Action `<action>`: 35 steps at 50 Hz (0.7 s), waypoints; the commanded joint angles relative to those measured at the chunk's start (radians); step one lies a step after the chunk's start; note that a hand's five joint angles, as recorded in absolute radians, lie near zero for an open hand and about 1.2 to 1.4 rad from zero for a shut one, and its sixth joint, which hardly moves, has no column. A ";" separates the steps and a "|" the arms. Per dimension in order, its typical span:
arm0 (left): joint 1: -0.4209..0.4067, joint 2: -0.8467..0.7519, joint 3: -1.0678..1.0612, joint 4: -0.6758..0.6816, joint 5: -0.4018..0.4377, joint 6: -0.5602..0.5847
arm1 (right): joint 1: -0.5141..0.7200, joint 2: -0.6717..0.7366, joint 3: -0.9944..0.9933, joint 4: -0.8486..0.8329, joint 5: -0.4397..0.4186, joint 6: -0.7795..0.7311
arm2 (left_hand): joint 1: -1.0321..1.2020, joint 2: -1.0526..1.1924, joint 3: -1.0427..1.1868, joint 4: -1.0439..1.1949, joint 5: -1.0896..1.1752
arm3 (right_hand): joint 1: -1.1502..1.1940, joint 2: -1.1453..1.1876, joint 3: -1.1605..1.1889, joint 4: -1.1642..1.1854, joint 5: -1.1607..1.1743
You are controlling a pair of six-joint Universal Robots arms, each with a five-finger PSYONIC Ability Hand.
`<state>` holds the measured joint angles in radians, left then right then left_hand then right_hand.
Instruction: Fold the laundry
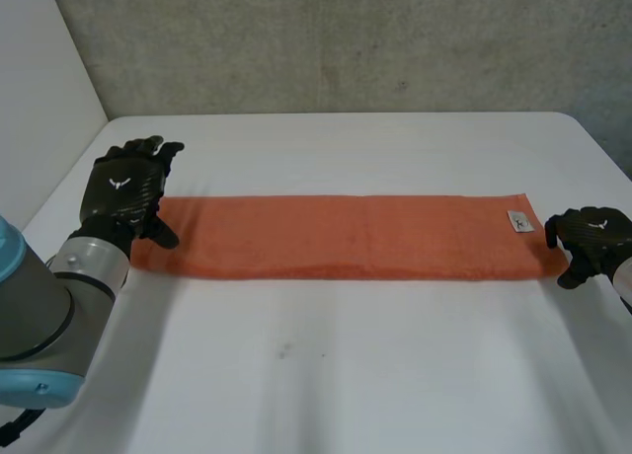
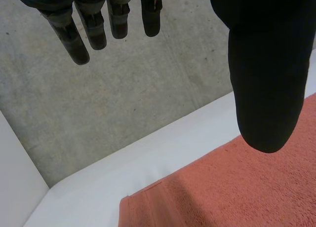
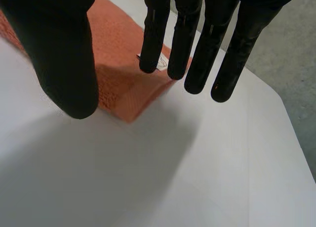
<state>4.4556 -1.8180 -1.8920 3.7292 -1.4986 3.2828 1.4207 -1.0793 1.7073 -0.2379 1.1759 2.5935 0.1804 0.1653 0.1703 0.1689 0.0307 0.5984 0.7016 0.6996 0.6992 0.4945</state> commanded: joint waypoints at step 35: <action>-0.001 -0.003 -0.015 -0.002 0.000 -0.002 | -0.129 0.101 -0.164 -0.058 0.298 -0.127 | -0.006 0.009 0.004 0.006 -0.031 | 0.798 0.695 0.697 0.697 0.727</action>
<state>4.4543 -1.8207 -1.9036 3.7276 -1.4987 3.2801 1.3781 -0.9701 1.5830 -0.3021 1.3400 2.5519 0.1804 0.1648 0.1703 0.1689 0.0307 0.9553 1.1810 1.1834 1.1907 0.9657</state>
